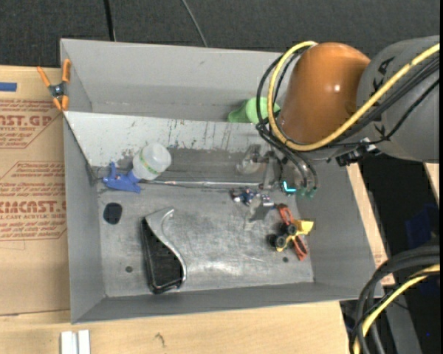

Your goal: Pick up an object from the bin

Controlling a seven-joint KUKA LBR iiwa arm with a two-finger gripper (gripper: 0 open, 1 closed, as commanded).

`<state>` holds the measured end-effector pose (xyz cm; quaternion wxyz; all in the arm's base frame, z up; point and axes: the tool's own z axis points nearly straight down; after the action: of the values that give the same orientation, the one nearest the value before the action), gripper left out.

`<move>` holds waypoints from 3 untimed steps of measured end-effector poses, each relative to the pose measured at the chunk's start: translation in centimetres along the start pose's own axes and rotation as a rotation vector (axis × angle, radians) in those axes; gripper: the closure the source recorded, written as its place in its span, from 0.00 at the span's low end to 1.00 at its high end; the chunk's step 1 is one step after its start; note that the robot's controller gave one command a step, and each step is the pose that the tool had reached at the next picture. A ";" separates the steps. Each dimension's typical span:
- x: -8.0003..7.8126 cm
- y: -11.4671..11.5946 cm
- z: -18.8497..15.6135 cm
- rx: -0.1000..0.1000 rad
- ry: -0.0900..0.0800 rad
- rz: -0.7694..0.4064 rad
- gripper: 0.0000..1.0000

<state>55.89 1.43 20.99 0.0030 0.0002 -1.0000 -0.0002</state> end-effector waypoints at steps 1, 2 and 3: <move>-0.2 0.0 -0.4 0.000 -0.008 0.000 0.00; -1.0 -2.4 3.5 0.000 -0.017 -0.052 0.00; -3.0 -8.4 7.1 0.000 -0.007 -0.135 0.00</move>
Offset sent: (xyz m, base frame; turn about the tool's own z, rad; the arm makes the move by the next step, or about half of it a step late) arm 0.0127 -0.0545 -0.0834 -0.0968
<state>58.85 -6.98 13.88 -0.0006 0.0676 -0.9977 -0.0002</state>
